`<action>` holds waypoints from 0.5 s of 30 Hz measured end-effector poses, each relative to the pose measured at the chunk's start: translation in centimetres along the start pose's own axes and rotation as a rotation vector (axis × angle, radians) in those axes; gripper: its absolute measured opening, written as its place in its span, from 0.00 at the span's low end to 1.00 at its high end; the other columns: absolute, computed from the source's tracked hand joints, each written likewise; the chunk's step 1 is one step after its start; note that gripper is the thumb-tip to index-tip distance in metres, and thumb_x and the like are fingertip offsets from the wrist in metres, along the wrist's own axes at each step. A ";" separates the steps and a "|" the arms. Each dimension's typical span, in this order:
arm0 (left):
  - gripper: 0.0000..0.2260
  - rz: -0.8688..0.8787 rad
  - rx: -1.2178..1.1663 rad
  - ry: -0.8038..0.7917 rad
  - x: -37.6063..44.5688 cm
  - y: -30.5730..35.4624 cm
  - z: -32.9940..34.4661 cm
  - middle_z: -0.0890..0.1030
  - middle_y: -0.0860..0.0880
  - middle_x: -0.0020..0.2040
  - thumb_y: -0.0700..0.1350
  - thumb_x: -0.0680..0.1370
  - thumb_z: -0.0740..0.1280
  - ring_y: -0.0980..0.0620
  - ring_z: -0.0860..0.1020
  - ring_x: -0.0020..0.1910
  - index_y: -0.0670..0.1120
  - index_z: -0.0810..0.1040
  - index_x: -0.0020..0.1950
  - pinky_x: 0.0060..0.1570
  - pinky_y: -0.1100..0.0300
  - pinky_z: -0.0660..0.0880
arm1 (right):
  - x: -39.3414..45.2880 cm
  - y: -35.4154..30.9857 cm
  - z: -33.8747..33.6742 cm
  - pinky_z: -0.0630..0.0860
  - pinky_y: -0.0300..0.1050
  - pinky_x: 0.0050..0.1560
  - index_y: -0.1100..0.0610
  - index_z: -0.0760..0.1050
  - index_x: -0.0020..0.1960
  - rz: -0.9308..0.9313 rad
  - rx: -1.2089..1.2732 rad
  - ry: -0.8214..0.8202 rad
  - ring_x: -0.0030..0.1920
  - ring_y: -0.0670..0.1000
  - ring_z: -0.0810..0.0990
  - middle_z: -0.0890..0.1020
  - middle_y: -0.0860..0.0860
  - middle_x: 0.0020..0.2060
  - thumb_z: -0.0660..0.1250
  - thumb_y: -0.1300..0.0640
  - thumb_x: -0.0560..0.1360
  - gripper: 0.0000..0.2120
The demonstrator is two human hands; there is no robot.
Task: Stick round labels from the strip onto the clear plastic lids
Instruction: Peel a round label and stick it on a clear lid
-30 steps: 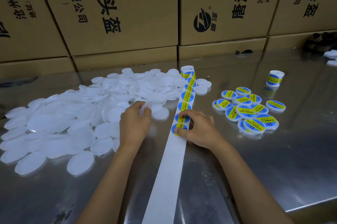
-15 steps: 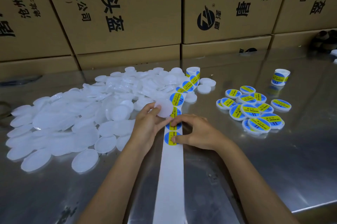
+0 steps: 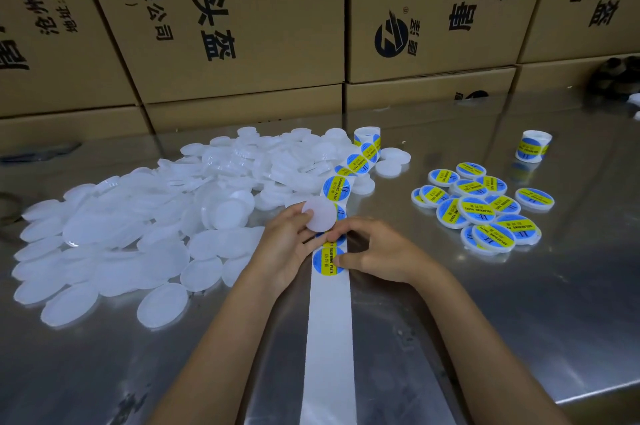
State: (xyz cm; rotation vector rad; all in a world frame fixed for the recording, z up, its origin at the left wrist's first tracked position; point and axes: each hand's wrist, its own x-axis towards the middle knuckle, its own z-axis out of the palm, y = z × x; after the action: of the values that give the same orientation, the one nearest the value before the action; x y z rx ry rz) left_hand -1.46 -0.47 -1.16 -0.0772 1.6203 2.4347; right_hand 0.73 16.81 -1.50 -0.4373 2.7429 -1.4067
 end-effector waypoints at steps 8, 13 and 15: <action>0.14 -0.019 -0.044 -0.022 0.0 0.0 -0.3 0.83 0.37 0.59 0.37 0.84 0.60 0.41 0.83 0.57 0.36 0.74 0.68 0.59 0.48 0.80 | 0.0 -0.5 0.5 0.72 0.53 0.64 0.47 0.80 0.44 -0.038 -0.038 0.071 0.55 0.49 0.78 0.83 0.45 0.49 0.73 0.62 0.68 0.11; 0.13 -0.051 -0.098 -0.035 0.0 0.2 -0.5 0.83 0.36 0.59 0.35 0.83 0.60 0.38 0.82 0.58 0.35 0.74 0.68 0.53 0.50 0.82 | -0.2 -1.0 0.9 0.70 0.51 0.64 0.47 0.81 0.46 -0.030 -0.095 0.125 0.52 0.47 0.75 0.79 0.42 0.45 0.71 0.61 0.68 0.11; 0.13 -0.057 -0.115 -0.038 0.0 0.3 -0.4 0.83 0.36 0.59 0.35 0.83 0.60 0.39 0.83 0.57 0.36 0.74 0.67 0.52 0.51 0.83 | -0.2 -1.1 1.1 0.68 0.49 0.64 0.47 0.81 0.47 -0.025 -0.122 0.144 0.51 0.46 0.73 0.78 0.41 0.43 0.71 0.60 0.69 0.10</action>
State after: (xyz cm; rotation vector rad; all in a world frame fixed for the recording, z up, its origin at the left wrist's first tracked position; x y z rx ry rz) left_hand -1.52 -0.98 -1.06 -0.0942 1.4414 2.4691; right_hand 1.37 15.41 -1.24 -0.3897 2.9601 -1.3305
